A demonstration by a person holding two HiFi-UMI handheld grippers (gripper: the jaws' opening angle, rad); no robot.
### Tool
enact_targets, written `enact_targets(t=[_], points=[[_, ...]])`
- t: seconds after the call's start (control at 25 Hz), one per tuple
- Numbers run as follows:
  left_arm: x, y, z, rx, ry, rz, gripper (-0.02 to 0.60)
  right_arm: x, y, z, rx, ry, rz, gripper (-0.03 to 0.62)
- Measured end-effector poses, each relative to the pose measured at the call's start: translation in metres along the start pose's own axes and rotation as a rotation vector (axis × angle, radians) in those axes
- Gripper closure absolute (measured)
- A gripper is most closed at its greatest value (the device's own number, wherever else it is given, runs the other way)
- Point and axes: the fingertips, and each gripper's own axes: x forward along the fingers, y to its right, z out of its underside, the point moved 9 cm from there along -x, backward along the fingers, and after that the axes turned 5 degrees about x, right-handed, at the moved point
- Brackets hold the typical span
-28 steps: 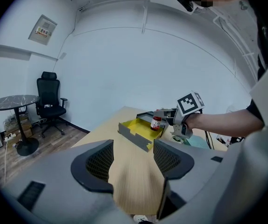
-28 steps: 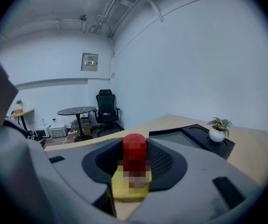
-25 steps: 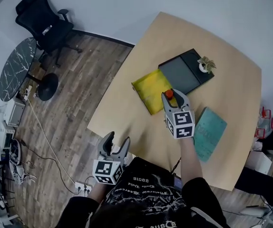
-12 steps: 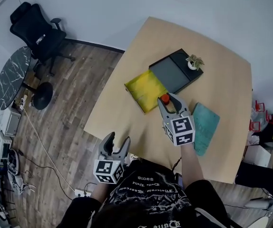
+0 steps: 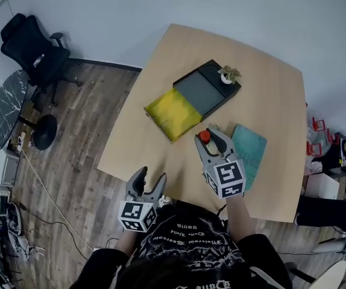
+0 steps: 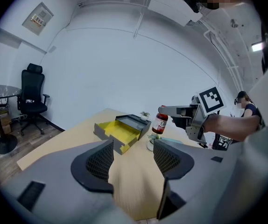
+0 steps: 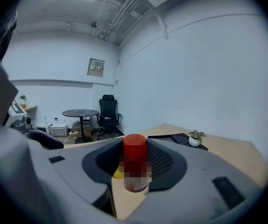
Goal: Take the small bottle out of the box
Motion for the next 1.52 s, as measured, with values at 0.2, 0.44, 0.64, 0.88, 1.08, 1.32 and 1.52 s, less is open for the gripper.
enact_targets(t=[0.2, 0.44, 0.64, 0.88, 1.08, 1.32, 1.52], points=[[0.006, 0.010, -0.005, 0.034, 0.015, 0.054, 0.308, -0.025, -0.005, 0.010, 0.014, 0.004, 0.032, 0.439], [0.011, 0.018, -0.007, 0.053, 0.025, 0.102, 0.308, -0.050, -0.012, 0.028, 0.042, -0.002, 0.056, 0.439], [0.011, 0.022, -0.003, 0.057, 0.002, 0.156, 0.308, -0.069, -0.019, 0.038, 0.067, 0.018, 0.081, 0.439], [0.007, 0.025, -0.002, 0.059, 0.008, 0.177, 0.308, -0.094, -0.033, 0.053, 0.081, 0.060, 0.146, 0.439], [0.005, 0.030, -0.005, 0.077, 0.025, 0.207, 0.308, -0.102, -0.042, 0.066, 0.115, 0.042, 0.172, 0.439], [0.003, 0.027, -0.006, 0.080, 0.033, 0.208, 0.308, -0.105, -0.045, 0.070, 0.119, 0.034, 0.191, 0.439], [0.003, 0.025, -0.008, 0.072, 0.030, 0.231, 0.308, -0.101, -0.045, 0.070, 0.114, 0.029, 0.186, 0.439]])
